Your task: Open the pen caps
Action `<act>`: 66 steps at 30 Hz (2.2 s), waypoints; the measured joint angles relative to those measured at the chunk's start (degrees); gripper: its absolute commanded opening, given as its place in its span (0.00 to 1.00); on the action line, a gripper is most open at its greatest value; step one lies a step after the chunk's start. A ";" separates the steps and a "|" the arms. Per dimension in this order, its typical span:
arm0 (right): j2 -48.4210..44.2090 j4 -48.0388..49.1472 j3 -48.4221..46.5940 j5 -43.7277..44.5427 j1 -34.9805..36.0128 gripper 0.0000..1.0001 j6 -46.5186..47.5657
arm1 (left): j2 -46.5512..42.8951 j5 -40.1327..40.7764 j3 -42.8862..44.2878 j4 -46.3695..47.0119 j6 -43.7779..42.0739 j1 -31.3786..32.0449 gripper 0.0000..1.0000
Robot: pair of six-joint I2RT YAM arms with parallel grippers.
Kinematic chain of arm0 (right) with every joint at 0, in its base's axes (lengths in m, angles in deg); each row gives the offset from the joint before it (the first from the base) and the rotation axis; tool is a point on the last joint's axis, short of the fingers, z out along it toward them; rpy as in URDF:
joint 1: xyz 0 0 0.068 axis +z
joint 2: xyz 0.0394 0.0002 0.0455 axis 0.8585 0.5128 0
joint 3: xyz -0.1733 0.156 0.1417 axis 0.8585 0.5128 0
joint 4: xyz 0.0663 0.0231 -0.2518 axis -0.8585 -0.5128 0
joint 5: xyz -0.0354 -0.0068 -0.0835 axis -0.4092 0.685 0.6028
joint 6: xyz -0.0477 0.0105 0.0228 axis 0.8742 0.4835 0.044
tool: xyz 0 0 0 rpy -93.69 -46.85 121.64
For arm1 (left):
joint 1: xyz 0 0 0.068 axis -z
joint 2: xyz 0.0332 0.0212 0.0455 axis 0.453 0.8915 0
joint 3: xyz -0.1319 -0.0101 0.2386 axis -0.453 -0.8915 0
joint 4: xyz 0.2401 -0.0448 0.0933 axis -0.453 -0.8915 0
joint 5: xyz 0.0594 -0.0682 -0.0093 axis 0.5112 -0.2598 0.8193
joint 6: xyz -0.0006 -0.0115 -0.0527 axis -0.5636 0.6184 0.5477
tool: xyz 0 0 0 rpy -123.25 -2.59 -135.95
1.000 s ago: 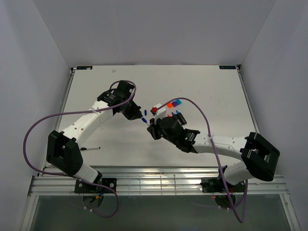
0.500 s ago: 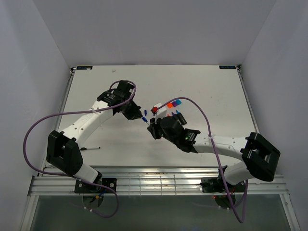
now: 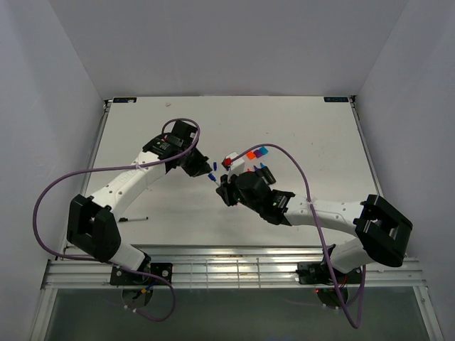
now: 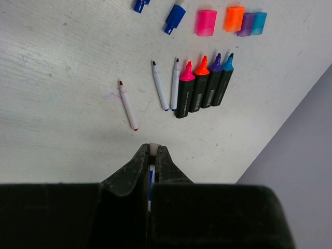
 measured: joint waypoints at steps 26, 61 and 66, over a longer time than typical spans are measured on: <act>-1.03 0.15 0.00 3.28 0.22 0.08 0.02 | -2.40 0.50 -0.63 -0.13 0.04 -0.04 0.00; 0.76 0.37 -0.74 1.66 -1.31 0.08 0.63 | -2.40 -2.62 -1.73 2.93 -0.74 -0.68 0.00; 0.76 0.61 -0.74 1.27 -1.64 0.08 1.33 | -2.40 -2.60 -1.97 3.69 -1.90 -0.68 0.00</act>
